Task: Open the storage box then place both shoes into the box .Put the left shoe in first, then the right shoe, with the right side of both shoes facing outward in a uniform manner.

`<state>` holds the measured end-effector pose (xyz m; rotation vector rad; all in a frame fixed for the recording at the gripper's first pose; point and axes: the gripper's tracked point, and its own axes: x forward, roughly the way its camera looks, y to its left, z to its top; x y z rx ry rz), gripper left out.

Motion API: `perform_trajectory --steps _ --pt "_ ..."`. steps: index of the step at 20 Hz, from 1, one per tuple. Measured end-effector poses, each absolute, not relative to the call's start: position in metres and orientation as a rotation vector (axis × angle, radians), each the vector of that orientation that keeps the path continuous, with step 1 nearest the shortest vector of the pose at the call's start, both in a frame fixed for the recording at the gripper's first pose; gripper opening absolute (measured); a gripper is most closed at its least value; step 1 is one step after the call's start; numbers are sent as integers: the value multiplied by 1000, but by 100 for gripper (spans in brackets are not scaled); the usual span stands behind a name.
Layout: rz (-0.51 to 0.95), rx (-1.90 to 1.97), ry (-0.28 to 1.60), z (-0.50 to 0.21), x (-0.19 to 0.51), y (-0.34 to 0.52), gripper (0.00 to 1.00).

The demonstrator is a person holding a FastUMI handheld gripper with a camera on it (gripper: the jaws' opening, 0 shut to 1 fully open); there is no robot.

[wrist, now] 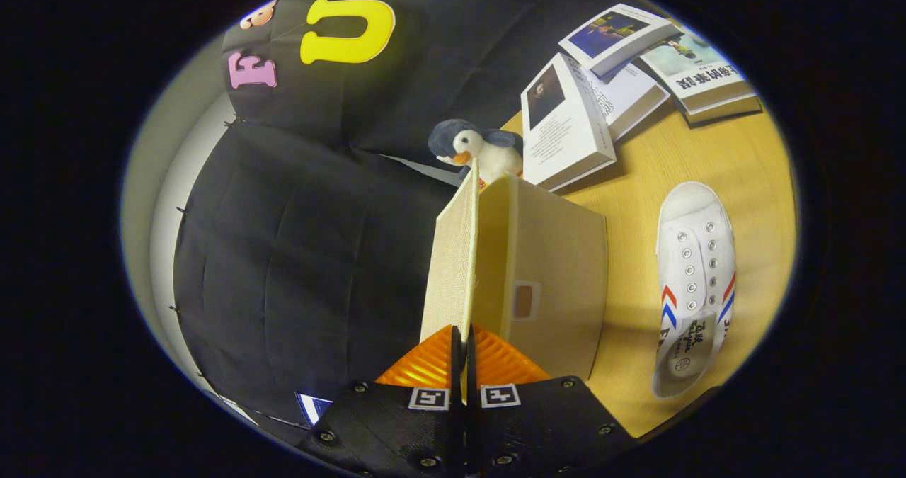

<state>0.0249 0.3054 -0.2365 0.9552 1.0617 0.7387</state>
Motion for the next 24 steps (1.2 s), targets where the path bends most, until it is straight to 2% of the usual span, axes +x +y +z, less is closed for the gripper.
perform_trajectory --steps 11,13,24 --pt "908 844 946 -136 32 382 3" --pt "949 824 933 -122 34 404 7" --pt "1044 783 951 -111 30 525 7"
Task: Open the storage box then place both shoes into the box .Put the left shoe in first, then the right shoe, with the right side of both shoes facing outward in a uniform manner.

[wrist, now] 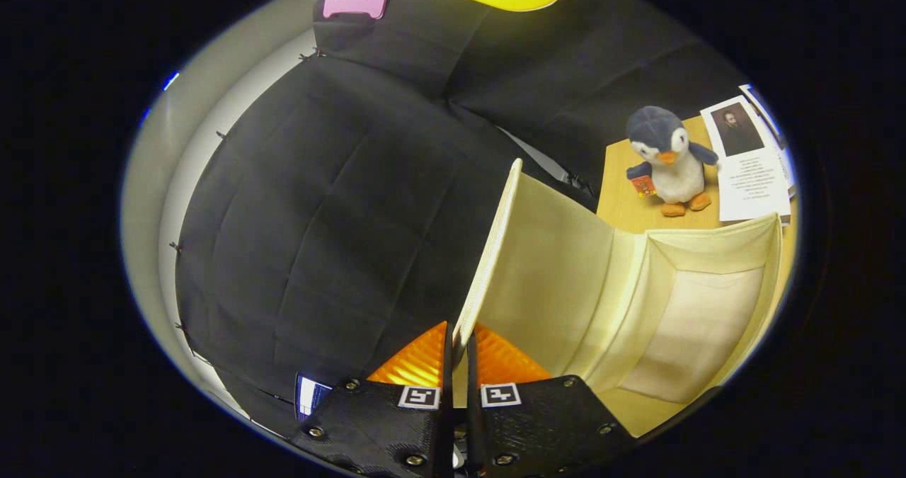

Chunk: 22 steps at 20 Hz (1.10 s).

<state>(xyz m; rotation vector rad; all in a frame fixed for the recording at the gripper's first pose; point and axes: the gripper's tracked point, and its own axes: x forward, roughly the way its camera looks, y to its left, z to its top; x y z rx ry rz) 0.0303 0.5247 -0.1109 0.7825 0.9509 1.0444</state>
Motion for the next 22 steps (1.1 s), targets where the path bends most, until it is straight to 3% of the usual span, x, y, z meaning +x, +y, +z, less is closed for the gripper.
perform_trajectory --steps 3,7,8,9,11,12,22 --pt "1074 729 930 -110 31 545 13" --pt "1109 694 884 -97 27 546 59" --pt "1109 685 877 -95 28 543 77" --pt "1104 669 871 -96 31 536 82" --pt "1094 656 861 -94 31 525 83" --pt "1078 652 857 -94 32 518 90" --pt "929 616 833 -113 45 425 90"
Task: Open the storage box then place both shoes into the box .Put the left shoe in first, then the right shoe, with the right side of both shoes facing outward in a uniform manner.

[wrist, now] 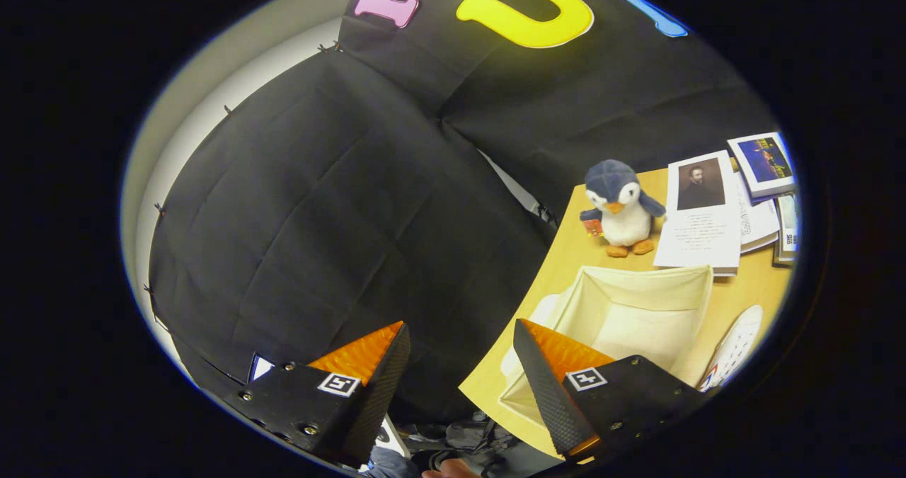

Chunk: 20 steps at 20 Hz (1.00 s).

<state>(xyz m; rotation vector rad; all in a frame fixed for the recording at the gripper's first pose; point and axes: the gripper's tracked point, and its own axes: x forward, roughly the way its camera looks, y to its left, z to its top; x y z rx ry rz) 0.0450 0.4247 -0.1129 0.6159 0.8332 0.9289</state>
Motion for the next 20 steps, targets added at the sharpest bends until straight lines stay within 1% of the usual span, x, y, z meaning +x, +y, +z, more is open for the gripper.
perform_trajectory --steps 3,11,15,20 --pt "887 611 823 -118 49 395 90" --pt "738 564 859 -158 54 311 90" --pt "640 509 888 -195 59 263 90" --pt "522 405 985 -257 43 202 90"
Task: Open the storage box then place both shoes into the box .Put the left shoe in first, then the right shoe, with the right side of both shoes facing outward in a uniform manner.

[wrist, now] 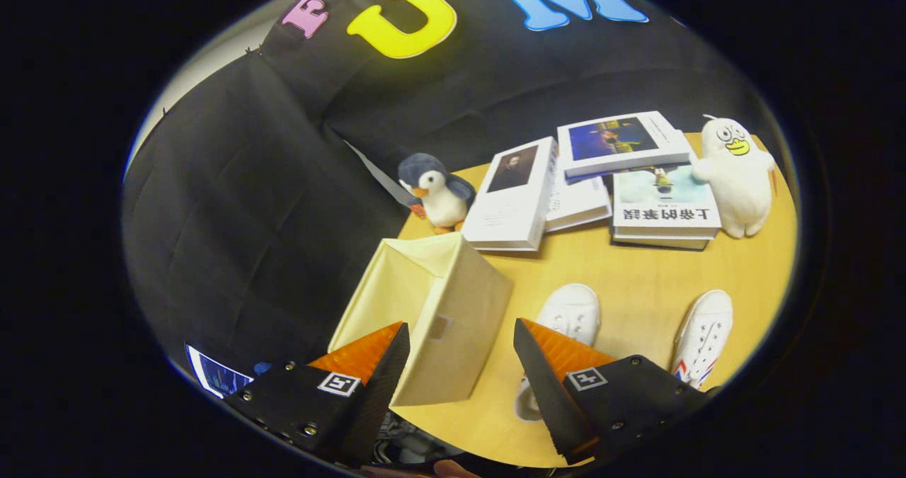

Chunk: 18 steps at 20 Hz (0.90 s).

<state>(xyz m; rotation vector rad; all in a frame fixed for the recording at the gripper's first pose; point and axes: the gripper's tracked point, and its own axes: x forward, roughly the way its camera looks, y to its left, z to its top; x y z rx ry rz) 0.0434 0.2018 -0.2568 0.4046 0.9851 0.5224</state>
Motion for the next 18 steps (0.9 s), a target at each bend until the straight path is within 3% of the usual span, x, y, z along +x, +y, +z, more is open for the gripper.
perform_trajectory --steps 18 --pt "381 13 1343 -423 2 138 88"
